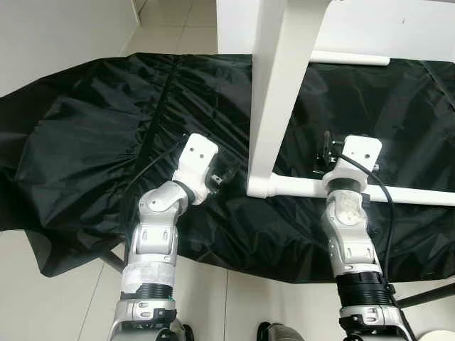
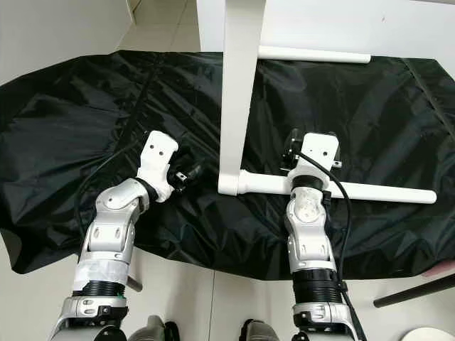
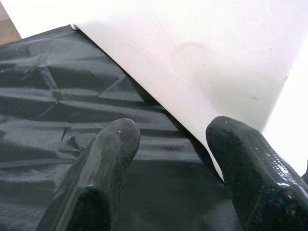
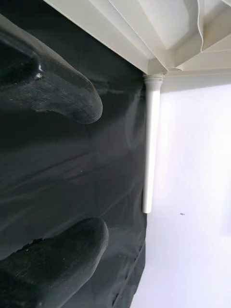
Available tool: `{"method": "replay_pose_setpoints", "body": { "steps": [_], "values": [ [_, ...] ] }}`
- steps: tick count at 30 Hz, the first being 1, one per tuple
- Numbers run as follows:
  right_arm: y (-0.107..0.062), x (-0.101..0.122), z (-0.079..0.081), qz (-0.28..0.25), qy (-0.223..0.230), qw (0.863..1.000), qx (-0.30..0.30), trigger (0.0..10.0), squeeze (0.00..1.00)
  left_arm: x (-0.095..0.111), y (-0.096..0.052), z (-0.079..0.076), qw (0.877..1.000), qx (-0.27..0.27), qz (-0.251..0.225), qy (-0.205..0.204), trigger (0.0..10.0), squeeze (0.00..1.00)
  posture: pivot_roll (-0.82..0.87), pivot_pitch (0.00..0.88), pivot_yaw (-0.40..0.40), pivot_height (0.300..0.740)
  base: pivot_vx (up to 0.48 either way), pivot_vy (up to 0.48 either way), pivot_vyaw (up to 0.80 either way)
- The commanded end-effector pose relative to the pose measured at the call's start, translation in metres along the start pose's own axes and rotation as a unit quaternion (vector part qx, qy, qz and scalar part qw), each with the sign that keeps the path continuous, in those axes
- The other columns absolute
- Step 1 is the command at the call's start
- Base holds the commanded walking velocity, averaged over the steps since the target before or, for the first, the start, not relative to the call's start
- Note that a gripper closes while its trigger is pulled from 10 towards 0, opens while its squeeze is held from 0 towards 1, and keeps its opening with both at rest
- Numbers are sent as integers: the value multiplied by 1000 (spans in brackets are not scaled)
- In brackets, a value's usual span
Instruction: Building children table
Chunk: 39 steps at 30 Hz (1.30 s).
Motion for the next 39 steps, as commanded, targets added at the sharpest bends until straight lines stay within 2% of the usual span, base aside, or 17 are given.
{"method": "replay_pose_setpoints", "body": {
  "steps": [1, 2, 8, 23, 25, 30, 31, 32, 33, 35, 36, 37, 38, 39],
  "values": [
    [-1, -4, -1, 10, 3, 1000, -2, 10000, 0, -3, -4, 24, 989, 141, 29, 9, 10000, 0, -139, 63, 53, 740, 0, 0, 0],
    [0, -6, -10, 11, -3, 1000, -6, 10000, 0, 1, -2, 27, 989, 145, 21, 17, 10000, 0, -125, 38, 43, 740, 0, 0, 0],
    [2, -7, -13, 12, -9, 1000, -9, 10000, 0, 6, 0, 34, 988, 153, 12, 26, 10000, 0, -118, 16, 38, 740, 0, 0, 0],
    [5, -9, 3, 6, 9, 1000, 14, 10000, 0, 3, -6, 52, 981, 190, 19, 23, 10000, 0, -93, 0, 61, 740, 0, 0, 0],
    [2, -11, 7, 10, 10, 1000, 23, 10000, 0, -1, -10, 60, 978, 207, 28, 14, 10000, 0, -95, 0, 60, 740, 0, 0, 0],
    [1, -12, 9, 11, 11, 999, 28, 10000, 0, -6, -12, 64, 975, 218, 36, 1, 10000, 0, -97, 0, 60, 740, 0, 0, 0],
    [1, -13, 9, 11, 11, 999, 29, 10000, 0, -9, -13, 64, 974, 221, 42, -6, 10000, 0, -96, 0, 59, 740, 0, 0, 0],
    [0, -14, 9, 13, 11, 999, 30, 10000, 0, -14, -13, 65, 970, 234, 52, -41, 10000, 0, -93, 0, 56, 740, 0, 0, 0],
    [0, -14, 9, 13, 11, 999, 30, 10000, 0, -14, -13, 65, 970, 234, 52, -41, 10000, 0, -93, 0, 56, 740, 0, 0, 0],
    [-1, -17, 7, 16, 8, 999, 31, 10000, 0, -23, -15, 68, 959, 259, 70, -93, 10000, 0, -95, 0, 58, 740, 0, 0, 0],
    [-1, -17, 7, 16, 8, 999, 31, 10000, 0, -23, -15, 68, 959, 259, 70, -93, 10000, 0, -95, 0, 58, 740, 0, 0, 0],
    [-1, -18, 7, 17, 7, 999, 31, 10000, 0, -27, -15, 69, 951, 271, 79, -126, 10000, 0, -93, 0, 56, 740, 0, 0, 0],
    [-1, -18, 7, 17, 7, 999, 31, 10000, 0, -27, -15, 69, 951, 271, 79, -126, 10000, 0, -93, 0, 56, 740, 0, 0, 0],
    [-1, -18, 7, 17, 7, 999, 31, 10000, 0, -30, -16, 69, 947, 275, 81, -144, 10000, 0, -94, 0, 58, 740, 0, 0, 0]
  ]
}}
Point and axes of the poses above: a point about 5 cm out from each wrist's last joint towards the gripper, its own y axis pointing out of the wrist towards the gripper, its own x axis along the axis of the wrist's last joint, z = x × y, the point moved 3 cm from there along y, pointing out of the wrist towards the gripper, and after that the axes turned 12 degrees about y, right-handed, at the moved point
